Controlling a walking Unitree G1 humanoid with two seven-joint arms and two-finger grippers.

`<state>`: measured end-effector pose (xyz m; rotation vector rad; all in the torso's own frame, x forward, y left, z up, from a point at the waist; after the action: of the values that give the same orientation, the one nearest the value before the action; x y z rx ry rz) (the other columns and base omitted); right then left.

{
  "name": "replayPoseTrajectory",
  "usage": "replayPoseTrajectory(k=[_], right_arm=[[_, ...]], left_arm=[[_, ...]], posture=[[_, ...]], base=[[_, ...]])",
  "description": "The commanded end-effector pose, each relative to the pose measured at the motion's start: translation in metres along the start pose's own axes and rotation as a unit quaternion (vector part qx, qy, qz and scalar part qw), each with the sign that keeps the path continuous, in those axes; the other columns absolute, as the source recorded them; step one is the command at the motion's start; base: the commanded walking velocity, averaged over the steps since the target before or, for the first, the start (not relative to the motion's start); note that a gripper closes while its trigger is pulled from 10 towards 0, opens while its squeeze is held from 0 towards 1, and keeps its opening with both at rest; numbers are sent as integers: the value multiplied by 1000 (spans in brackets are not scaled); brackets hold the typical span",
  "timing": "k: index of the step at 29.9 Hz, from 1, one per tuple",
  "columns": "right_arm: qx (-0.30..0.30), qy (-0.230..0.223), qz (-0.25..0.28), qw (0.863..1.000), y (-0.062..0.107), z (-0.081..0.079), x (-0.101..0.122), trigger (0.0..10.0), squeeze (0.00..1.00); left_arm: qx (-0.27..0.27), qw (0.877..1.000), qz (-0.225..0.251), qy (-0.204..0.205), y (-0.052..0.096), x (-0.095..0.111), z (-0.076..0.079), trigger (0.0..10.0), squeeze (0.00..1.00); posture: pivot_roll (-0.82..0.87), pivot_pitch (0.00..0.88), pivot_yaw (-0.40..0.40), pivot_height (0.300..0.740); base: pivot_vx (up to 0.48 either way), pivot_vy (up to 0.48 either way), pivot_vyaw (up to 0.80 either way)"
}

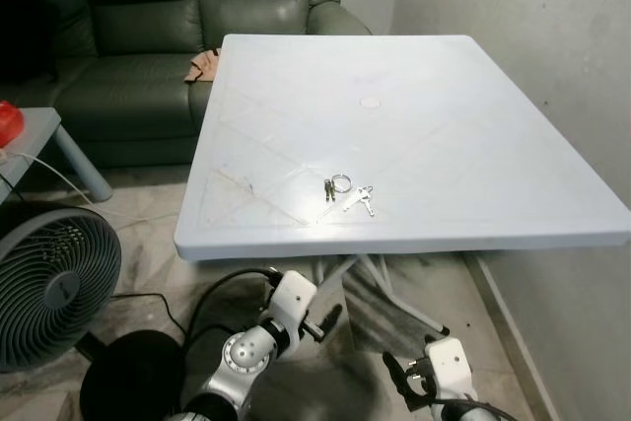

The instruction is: Hang keys on a hook

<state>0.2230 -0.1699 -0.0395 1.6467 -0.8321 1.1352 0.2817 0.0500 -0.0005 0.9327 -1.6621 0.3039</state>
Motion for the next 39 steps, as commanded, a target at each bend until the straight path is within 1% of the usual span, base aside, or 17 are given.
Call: replayPoseTrajectory(k=[1, 3, 5, 6, 7, 9, 11, 15, 16, 21, 29, 30, 32, 34, 35, 36, 39], right_arm=[[19, 18, 35, 999, -1, -2, 12, 10000, 0], [21, 22, 42, 999, -1, -3, 14, 10000, 0], [30, 37, 85, 995, -1, -6, 28, 10000, 0], [30, 34, 109, 993, -2, -8, 36, 10000, 0], [30, 34, 109, 993, -2, -8, 36, 10000, 0], [22, 24, 142, 989, -4, -9, 48, 10000, 0], [13, 18, 165, 986, -5, -8, 57, 10000, 0], [6, 8, 183, 983, -7, -8, 65, 10000, 0], [2, 2, 199, 980, -8, -8, 73, 10000, 0], [-11, -19, 230, 973, -7, -5, 88, 10000, 0], [-39, -40, 258, 964, -9, 5, 108, 10000, 0], [-39, -40, 258, 964, -9, 5, 108, 10000, 0], [-58, -55, 260, 962, -12, 10, 115, 10000, 0], [-72, -64, 261, 960, -14, 14, 120, 10000, 0], [-84, -72, 263, 958, -16, 18, 125, 10000, 0], [-84, -72, 263, 958, -16, 18, 125, 10000, 0], [-107, -83, 272, 953, -18, 24, 135, 10000, 0]], left_arm=[[-17, 999, 25, -31, -1, 7, 2, 10000, 0], [-19, 999, 32, -35, -1, 9, 3, 10000, 0], [-25, 997, 61, -41, -1, 18, 3, 10000, 0], [-23, 996, 77, -43, -2, 24, 1, 10000, 0], [-23, 996, 77, -43, -2, 24, 1, 10000, 0], [-18, 994, 96, -49, -2, 30, -3, 10000, 0], [-9, 993, 109, -45, -3, 36, -7, 10000, 0], [-3, 991, 123, -44, -3, 41, -10, 10000, 0], [4, 990, 136, -45, -2, 46, -14, 10000, 0], [26, 986, 156, -50, 2, 52, -22, 10000, 0], [95, 982, 163, -19, 10, 55, -38, 10000, 0], [95, 982, 163, -19, 10, 55, -38, 10000, 0], [127, 979, 160, -9, 12, 54, -47, 10000, 0], [163, 974, 156, 19, 13, 54, -59, 10000, 0], [190, 969, 156, 35, 15, 55, -69, 10000, 0], [190, 969, 156, 35, 15, 55, -69, 10000, 0], [237, 956, 158, 74, 18, 59, -93, 10000, 0]], posture=[[5, 68, 11, 740], [4, 71, 15, 740], [4, 73, 18, 740], [4, 75, 20, 740], [4, 75, 20, 740], [4, 76, 22, 740], [4, 76, 22, 740], [4, 76, 22, 740], [4, 76, 22, 740], [6, 77, 24, 740], [14, 53, 14, 740], [14, 53, 14, 740], [17, 47, 10, 740], [17, 47, 10, 740], [19, 43, 6, 740], [19, 43, 6, 740], [22, 37, 0, 740]], base=[[0, 0, 0], [0, 0, 0], [0, 0, 0], [0, 0, 0], [0, 0, 0], [0, 0, 0], [0, 0, 0], [0, 0, 0], [0, 0, 0], [0, 0, 0], [0, 0, 0], [0, 0, 0], [0, 0, 0], [0, 0, 0], [0, 0, 0], [0, 0, 0], [0, 0, 0]])
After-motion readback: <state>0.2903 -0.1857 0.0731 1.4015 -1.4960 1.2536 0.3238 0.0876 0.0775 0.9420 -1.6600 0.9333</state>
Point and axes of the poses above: a point about 5 cm out from each wrist's last joint towards the gripper, its own y axis pointing back from the gripper into the wrist, its own x axis along the axis of the wrist's last joint, z = x × y, the point moved 2 cm from there along -y, pointing out of the wrist towards the gripper, and after that the axes turned 13 degrees about -y, right-handed, at the moved point
